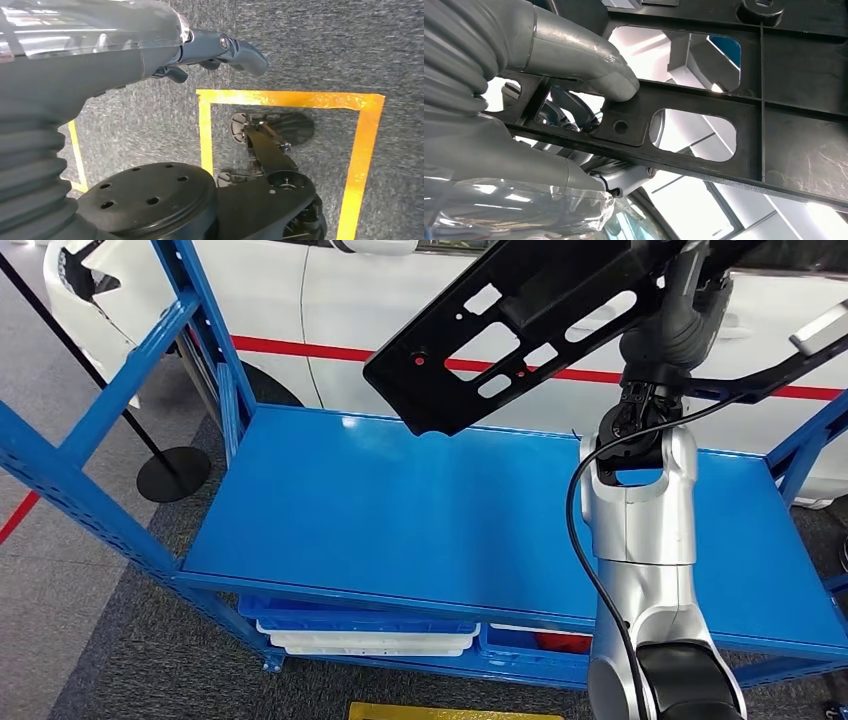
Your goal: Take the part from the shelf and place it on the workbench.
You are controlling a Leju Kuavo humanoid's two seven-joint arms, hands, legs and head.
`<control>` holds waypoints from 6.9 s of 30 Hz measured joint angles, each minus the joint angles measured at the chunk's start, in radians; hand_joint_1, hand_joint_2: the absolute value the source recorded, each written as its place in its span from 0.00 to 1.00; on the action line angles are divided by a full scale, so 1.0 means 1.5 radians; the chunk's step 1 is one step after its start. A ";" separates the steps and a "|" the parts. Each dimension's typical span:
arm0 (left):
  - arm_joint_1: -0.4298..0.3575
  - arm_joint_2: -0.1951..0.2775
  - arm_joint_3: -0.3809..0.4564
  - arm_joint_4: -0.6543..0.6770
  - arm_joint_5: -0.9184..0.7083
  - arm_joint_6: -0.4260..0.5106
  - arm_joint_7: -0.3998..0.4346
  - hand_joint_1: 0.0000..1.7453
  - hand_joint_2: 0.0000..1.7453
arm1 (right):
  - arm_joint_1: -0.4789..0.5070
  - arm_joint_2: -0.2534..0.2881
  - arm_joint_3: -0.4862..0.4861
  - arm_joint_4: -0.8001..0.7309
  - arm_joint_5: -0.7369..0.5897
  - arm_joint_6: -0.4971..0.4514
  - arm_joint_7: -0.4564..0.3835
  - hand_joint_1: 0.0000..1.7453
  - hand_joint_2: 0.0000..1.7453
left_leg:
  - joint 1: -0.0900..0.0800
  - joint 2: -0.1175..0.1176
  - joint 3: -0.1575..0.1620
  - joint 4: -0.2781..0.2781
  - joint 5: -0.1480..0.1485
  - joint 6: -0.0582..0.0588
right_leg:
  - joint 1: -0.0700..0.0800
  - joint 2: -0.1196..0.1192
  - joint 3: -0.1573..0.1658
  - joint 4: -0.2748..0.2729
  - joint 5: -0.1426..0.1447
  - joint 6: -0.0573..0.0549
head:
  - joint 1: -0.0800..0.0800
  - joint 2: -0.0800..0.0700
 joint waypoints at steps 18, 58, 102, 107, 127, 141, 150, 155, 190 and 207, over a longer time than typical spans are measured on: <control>-0.002 -0.003 0.000 0.000 -0.013 -0.006 0.031 0.00 1.00 | 0.023 -0.003 0.004 -0.001 0.023 0.008 -0.024 1.00 1.00 | -0.005 0.003 -0.031 0.076 -0.060 -0.027 | 0.021 -0.004 -0.063 0.019 0.056 -0.060 | 0.000 0.000; -0.009 -0.006 -0.003 0.000 -0.033 -0.015 0.029 0.00 1.00 | 0.044 -0.021 0.009 -0.043 0.065 -0.019 -0.035 1.00 1.00 | 0.002 0.002 0.097 -0.003 -0.084 -0.035 | 0.024 -0.009 -0.133 0.028 0.117 -0.043 | 0.000 0.000; -0.012 0.002 -0.003 0.000 -0.044 0.001 0.024 0.00 1.00 | 0.116 -0.039 -0.102 -0.116 0.094 -0.029 -0.053 1.00 1.00 | -0.001 0.064 0.065 -0.013 -0.047 -0.017 | 0.019 -0.045 -0.103 0.057 0.071 -0.025 | 0.000 0.000; -0.012 0.004 -0.003 0.000 -0.041 0.004 0.021 0.00 1.00 | 0.122 -0.043 -0.108 -0.117 0.099 -0.035 -0.058 1.00 1.00 | -0.002 0.081 0.064 -0.002 -0.062 -0.034 | 0.026 -0.025 -0.104 0.035 0.077 -0.055 | 0.000 0.000; -0.001 0.016 -0.002 0.000 -0.050 -0.023 0.050 0.00 1.00 | 0.270 -0.037 -0.121 -0.140 0.058 -0.027 -0.099 1.00 1.00 | -0.001 0.019 0.071 -0.024 -0.041 0.002 | 0.023 0.006 -0.187 0.192 0.008 -0.034 | 0.000 0.000; 0.003 0.023 0.018 0.000 -0.016 0.016 0.055 0.00 1.00 | 0.241 0.030 -0.079 -0.059 0.044 0.001 -0.094 1.00 1.00 | 0.001 0.023 0.022 0.110 -0.128 -0.038 | 0.028 0.003 -0.092 0.027 0.076 -0.071 | -0.001 0.000; 0.012 0.037 0.037 0.000 0.000 0.053 0.028 0.00 1.00 | 0.240 0.042 -0.067 -0.015 0.024 0.020 -0.112 1.00 1.00 | 0.000 -0.043 0.055 0.001 -0.049 -0.023 | 0.032 0.087 -0.104 0.037 0.081 -0.062 | -0.001 0.000; 0.004 0.034 0.038 0.000 -0.011 0.033 -0.014 0.00 1.00 | 0.233 0.017 -0.090 -0.017 0.043 -0.002 -0.124 1.00 1.00 | 0.000 -0.001 0.059 -0.017 -0.035 -0.006 | 0.032 0.034 -0.137 0.095 0.047 -0.047 | 0.000 0.000; -0.002 0.010 0.034 0.000 -0.029 0.031 0.007 0.00 1.00 | 0.222 -0.007 -0.108 -0.067 0.103 -0.048 -0.134 1.00 1.00 | -0.002 0.036 0.065 -0.027 -0.036 -0.006 | 0.023 0.004 -0.190 0.199 0.012 -0.036 | 0.000 0.000; -0.003 0.015 0.031 0.000 -0.029 0.027 0.007 0.00 1.00 | 0.237 -0.018 -0.121 -0.077 0.094 -0.039 -0.132 1.00 1.00 | 0.001 0.003 0.006 0.121 -0.096 -0.035 | 0.032 0.053 -0.097 0.033 0.073 -0.072 | -0.001 0.000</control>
